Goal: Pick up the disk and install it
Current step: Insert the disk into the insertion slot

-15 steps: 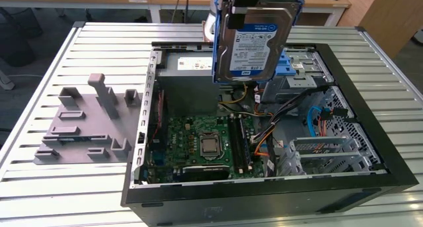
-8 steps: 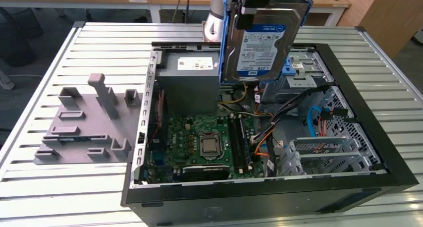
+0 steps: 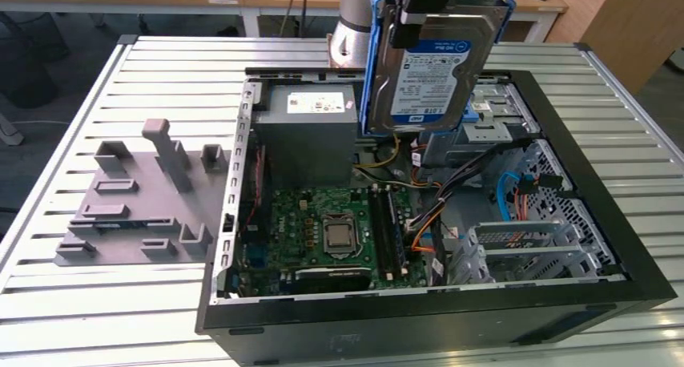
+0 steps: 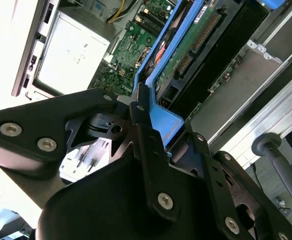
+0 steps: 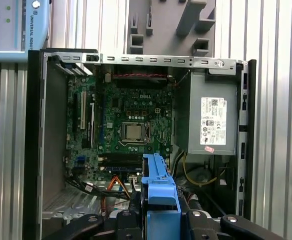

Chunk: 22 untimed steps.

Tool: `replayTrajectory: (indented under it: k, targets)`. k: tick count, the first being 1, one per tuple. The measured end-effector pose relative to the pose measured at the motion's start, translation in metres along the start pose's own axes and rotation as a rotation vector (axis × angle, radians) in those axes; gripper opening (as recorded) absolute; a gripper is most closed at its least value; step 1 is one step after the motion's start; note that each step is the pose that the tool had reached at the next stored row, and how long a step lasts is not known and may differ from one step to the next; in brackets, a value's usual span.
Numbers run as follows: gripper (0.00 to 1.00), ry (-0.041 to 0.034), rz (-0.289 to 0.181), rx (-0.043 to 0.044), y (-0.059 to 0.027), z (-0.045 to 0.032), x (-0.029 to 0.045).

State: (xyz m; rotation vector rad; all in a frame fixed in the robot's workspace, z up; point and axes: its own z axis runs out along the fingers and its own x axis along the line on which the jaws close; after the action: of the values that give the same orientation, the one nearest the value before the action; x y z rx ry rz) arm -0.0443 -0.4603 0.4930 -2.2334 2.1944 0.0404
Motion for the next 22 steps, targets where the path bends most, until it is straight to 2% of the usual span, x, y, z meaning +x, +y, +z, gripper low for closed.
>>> replayTrajectory:
  k: [5, 10, 22]
  targets:
    - [0.36, -0.0001, 0.0, 0.0, -0.0013, 0.0001, 0.001]
    - [0.36, 0.0, 0.0, 0.0, -0.0013, 0.0002, 0.005]
    - [0.36, 0.0, 0.0, 0.0, -0.001, 0.0006, 0.0269]
